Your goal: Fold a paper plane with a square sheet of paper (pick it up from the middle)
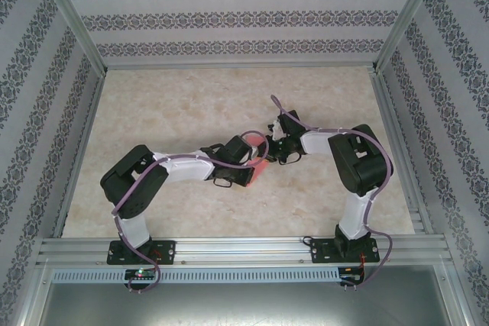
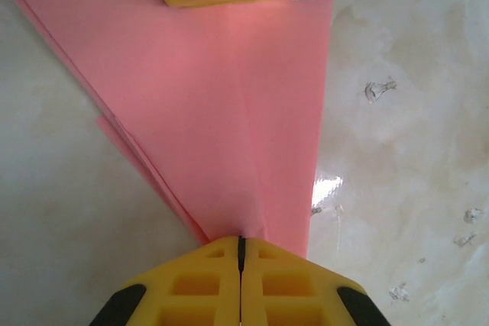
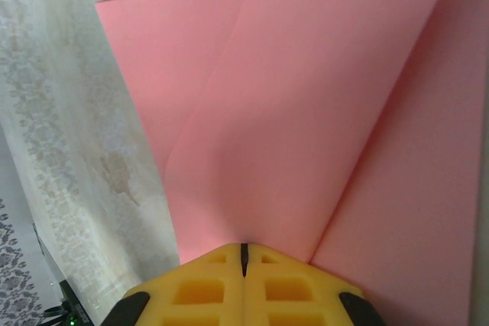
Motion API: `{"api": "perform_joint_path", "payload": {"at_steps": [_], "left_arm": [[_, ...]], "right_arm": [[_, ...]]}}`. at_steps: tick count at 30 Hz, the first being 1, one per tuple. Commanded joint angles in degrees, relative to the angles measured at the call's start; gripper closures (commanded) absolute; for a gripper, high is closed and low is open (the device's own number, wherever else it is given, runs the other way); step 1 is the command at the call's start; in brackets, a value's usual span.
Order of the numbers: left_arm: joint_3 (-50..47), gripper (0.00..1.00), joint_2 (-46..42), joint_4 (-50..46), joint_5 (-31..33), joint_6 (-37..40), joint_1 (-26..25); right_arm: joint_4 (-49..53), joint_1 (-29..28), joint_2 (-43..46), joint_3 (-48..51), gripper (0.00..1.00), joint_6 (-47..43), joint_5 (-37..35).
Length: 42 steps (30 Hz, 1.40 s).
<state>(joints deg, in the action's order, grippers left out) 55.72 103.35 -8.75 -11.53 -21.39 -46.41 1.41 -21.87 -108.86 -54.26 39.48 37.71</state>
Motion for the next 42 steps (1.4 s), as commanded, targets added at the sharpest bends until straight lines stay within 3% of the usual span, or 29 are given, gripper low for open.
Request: {"api": "perform_joint_path", "payload": {"at_steps": [1, 16, 24, 27, 32, 42], "left_arm": [[-4.27, 0.92, 3.25, -16.94, 5.21, -1.26, -3.17], [-7.37, 0.93, -2.50, -19.46, 5.30, -6.05, -8.65], [-6.86, 0.92, -5.49, -19.99, 4.03, -6.10, -8.48], [-5.84, 0.91, -8.91, -19.08, 2.99, -6.20, -6.49], [-4.87, 0.85, -14.52, -13.46, -3.96, -6.57, 0.36], [-1.41, 0.66, -10.83, -1.08, -14.58, -7.63, 10.63]], "right_arm": [[0.28, 1.03, -4.01, 1.42, 0.98, -0.99, -6.45], [-2.31, 1.68, -5.22, 2.75, 0.98, -0.80, -5.68], [-2.91, 0.60, -3.30, 2.04, 0.96, -0.38, -2.50], [-2.67, 0.02, -0.67, 1.25, 0.93, 0.02, -1.16], [-0.50, 0.30, 5.84, 0.33, 0.86, -0.05, -0.45], [4.11, 2.91, 11.74, 1.08, 0.64, -4.73, -0.51]]}}
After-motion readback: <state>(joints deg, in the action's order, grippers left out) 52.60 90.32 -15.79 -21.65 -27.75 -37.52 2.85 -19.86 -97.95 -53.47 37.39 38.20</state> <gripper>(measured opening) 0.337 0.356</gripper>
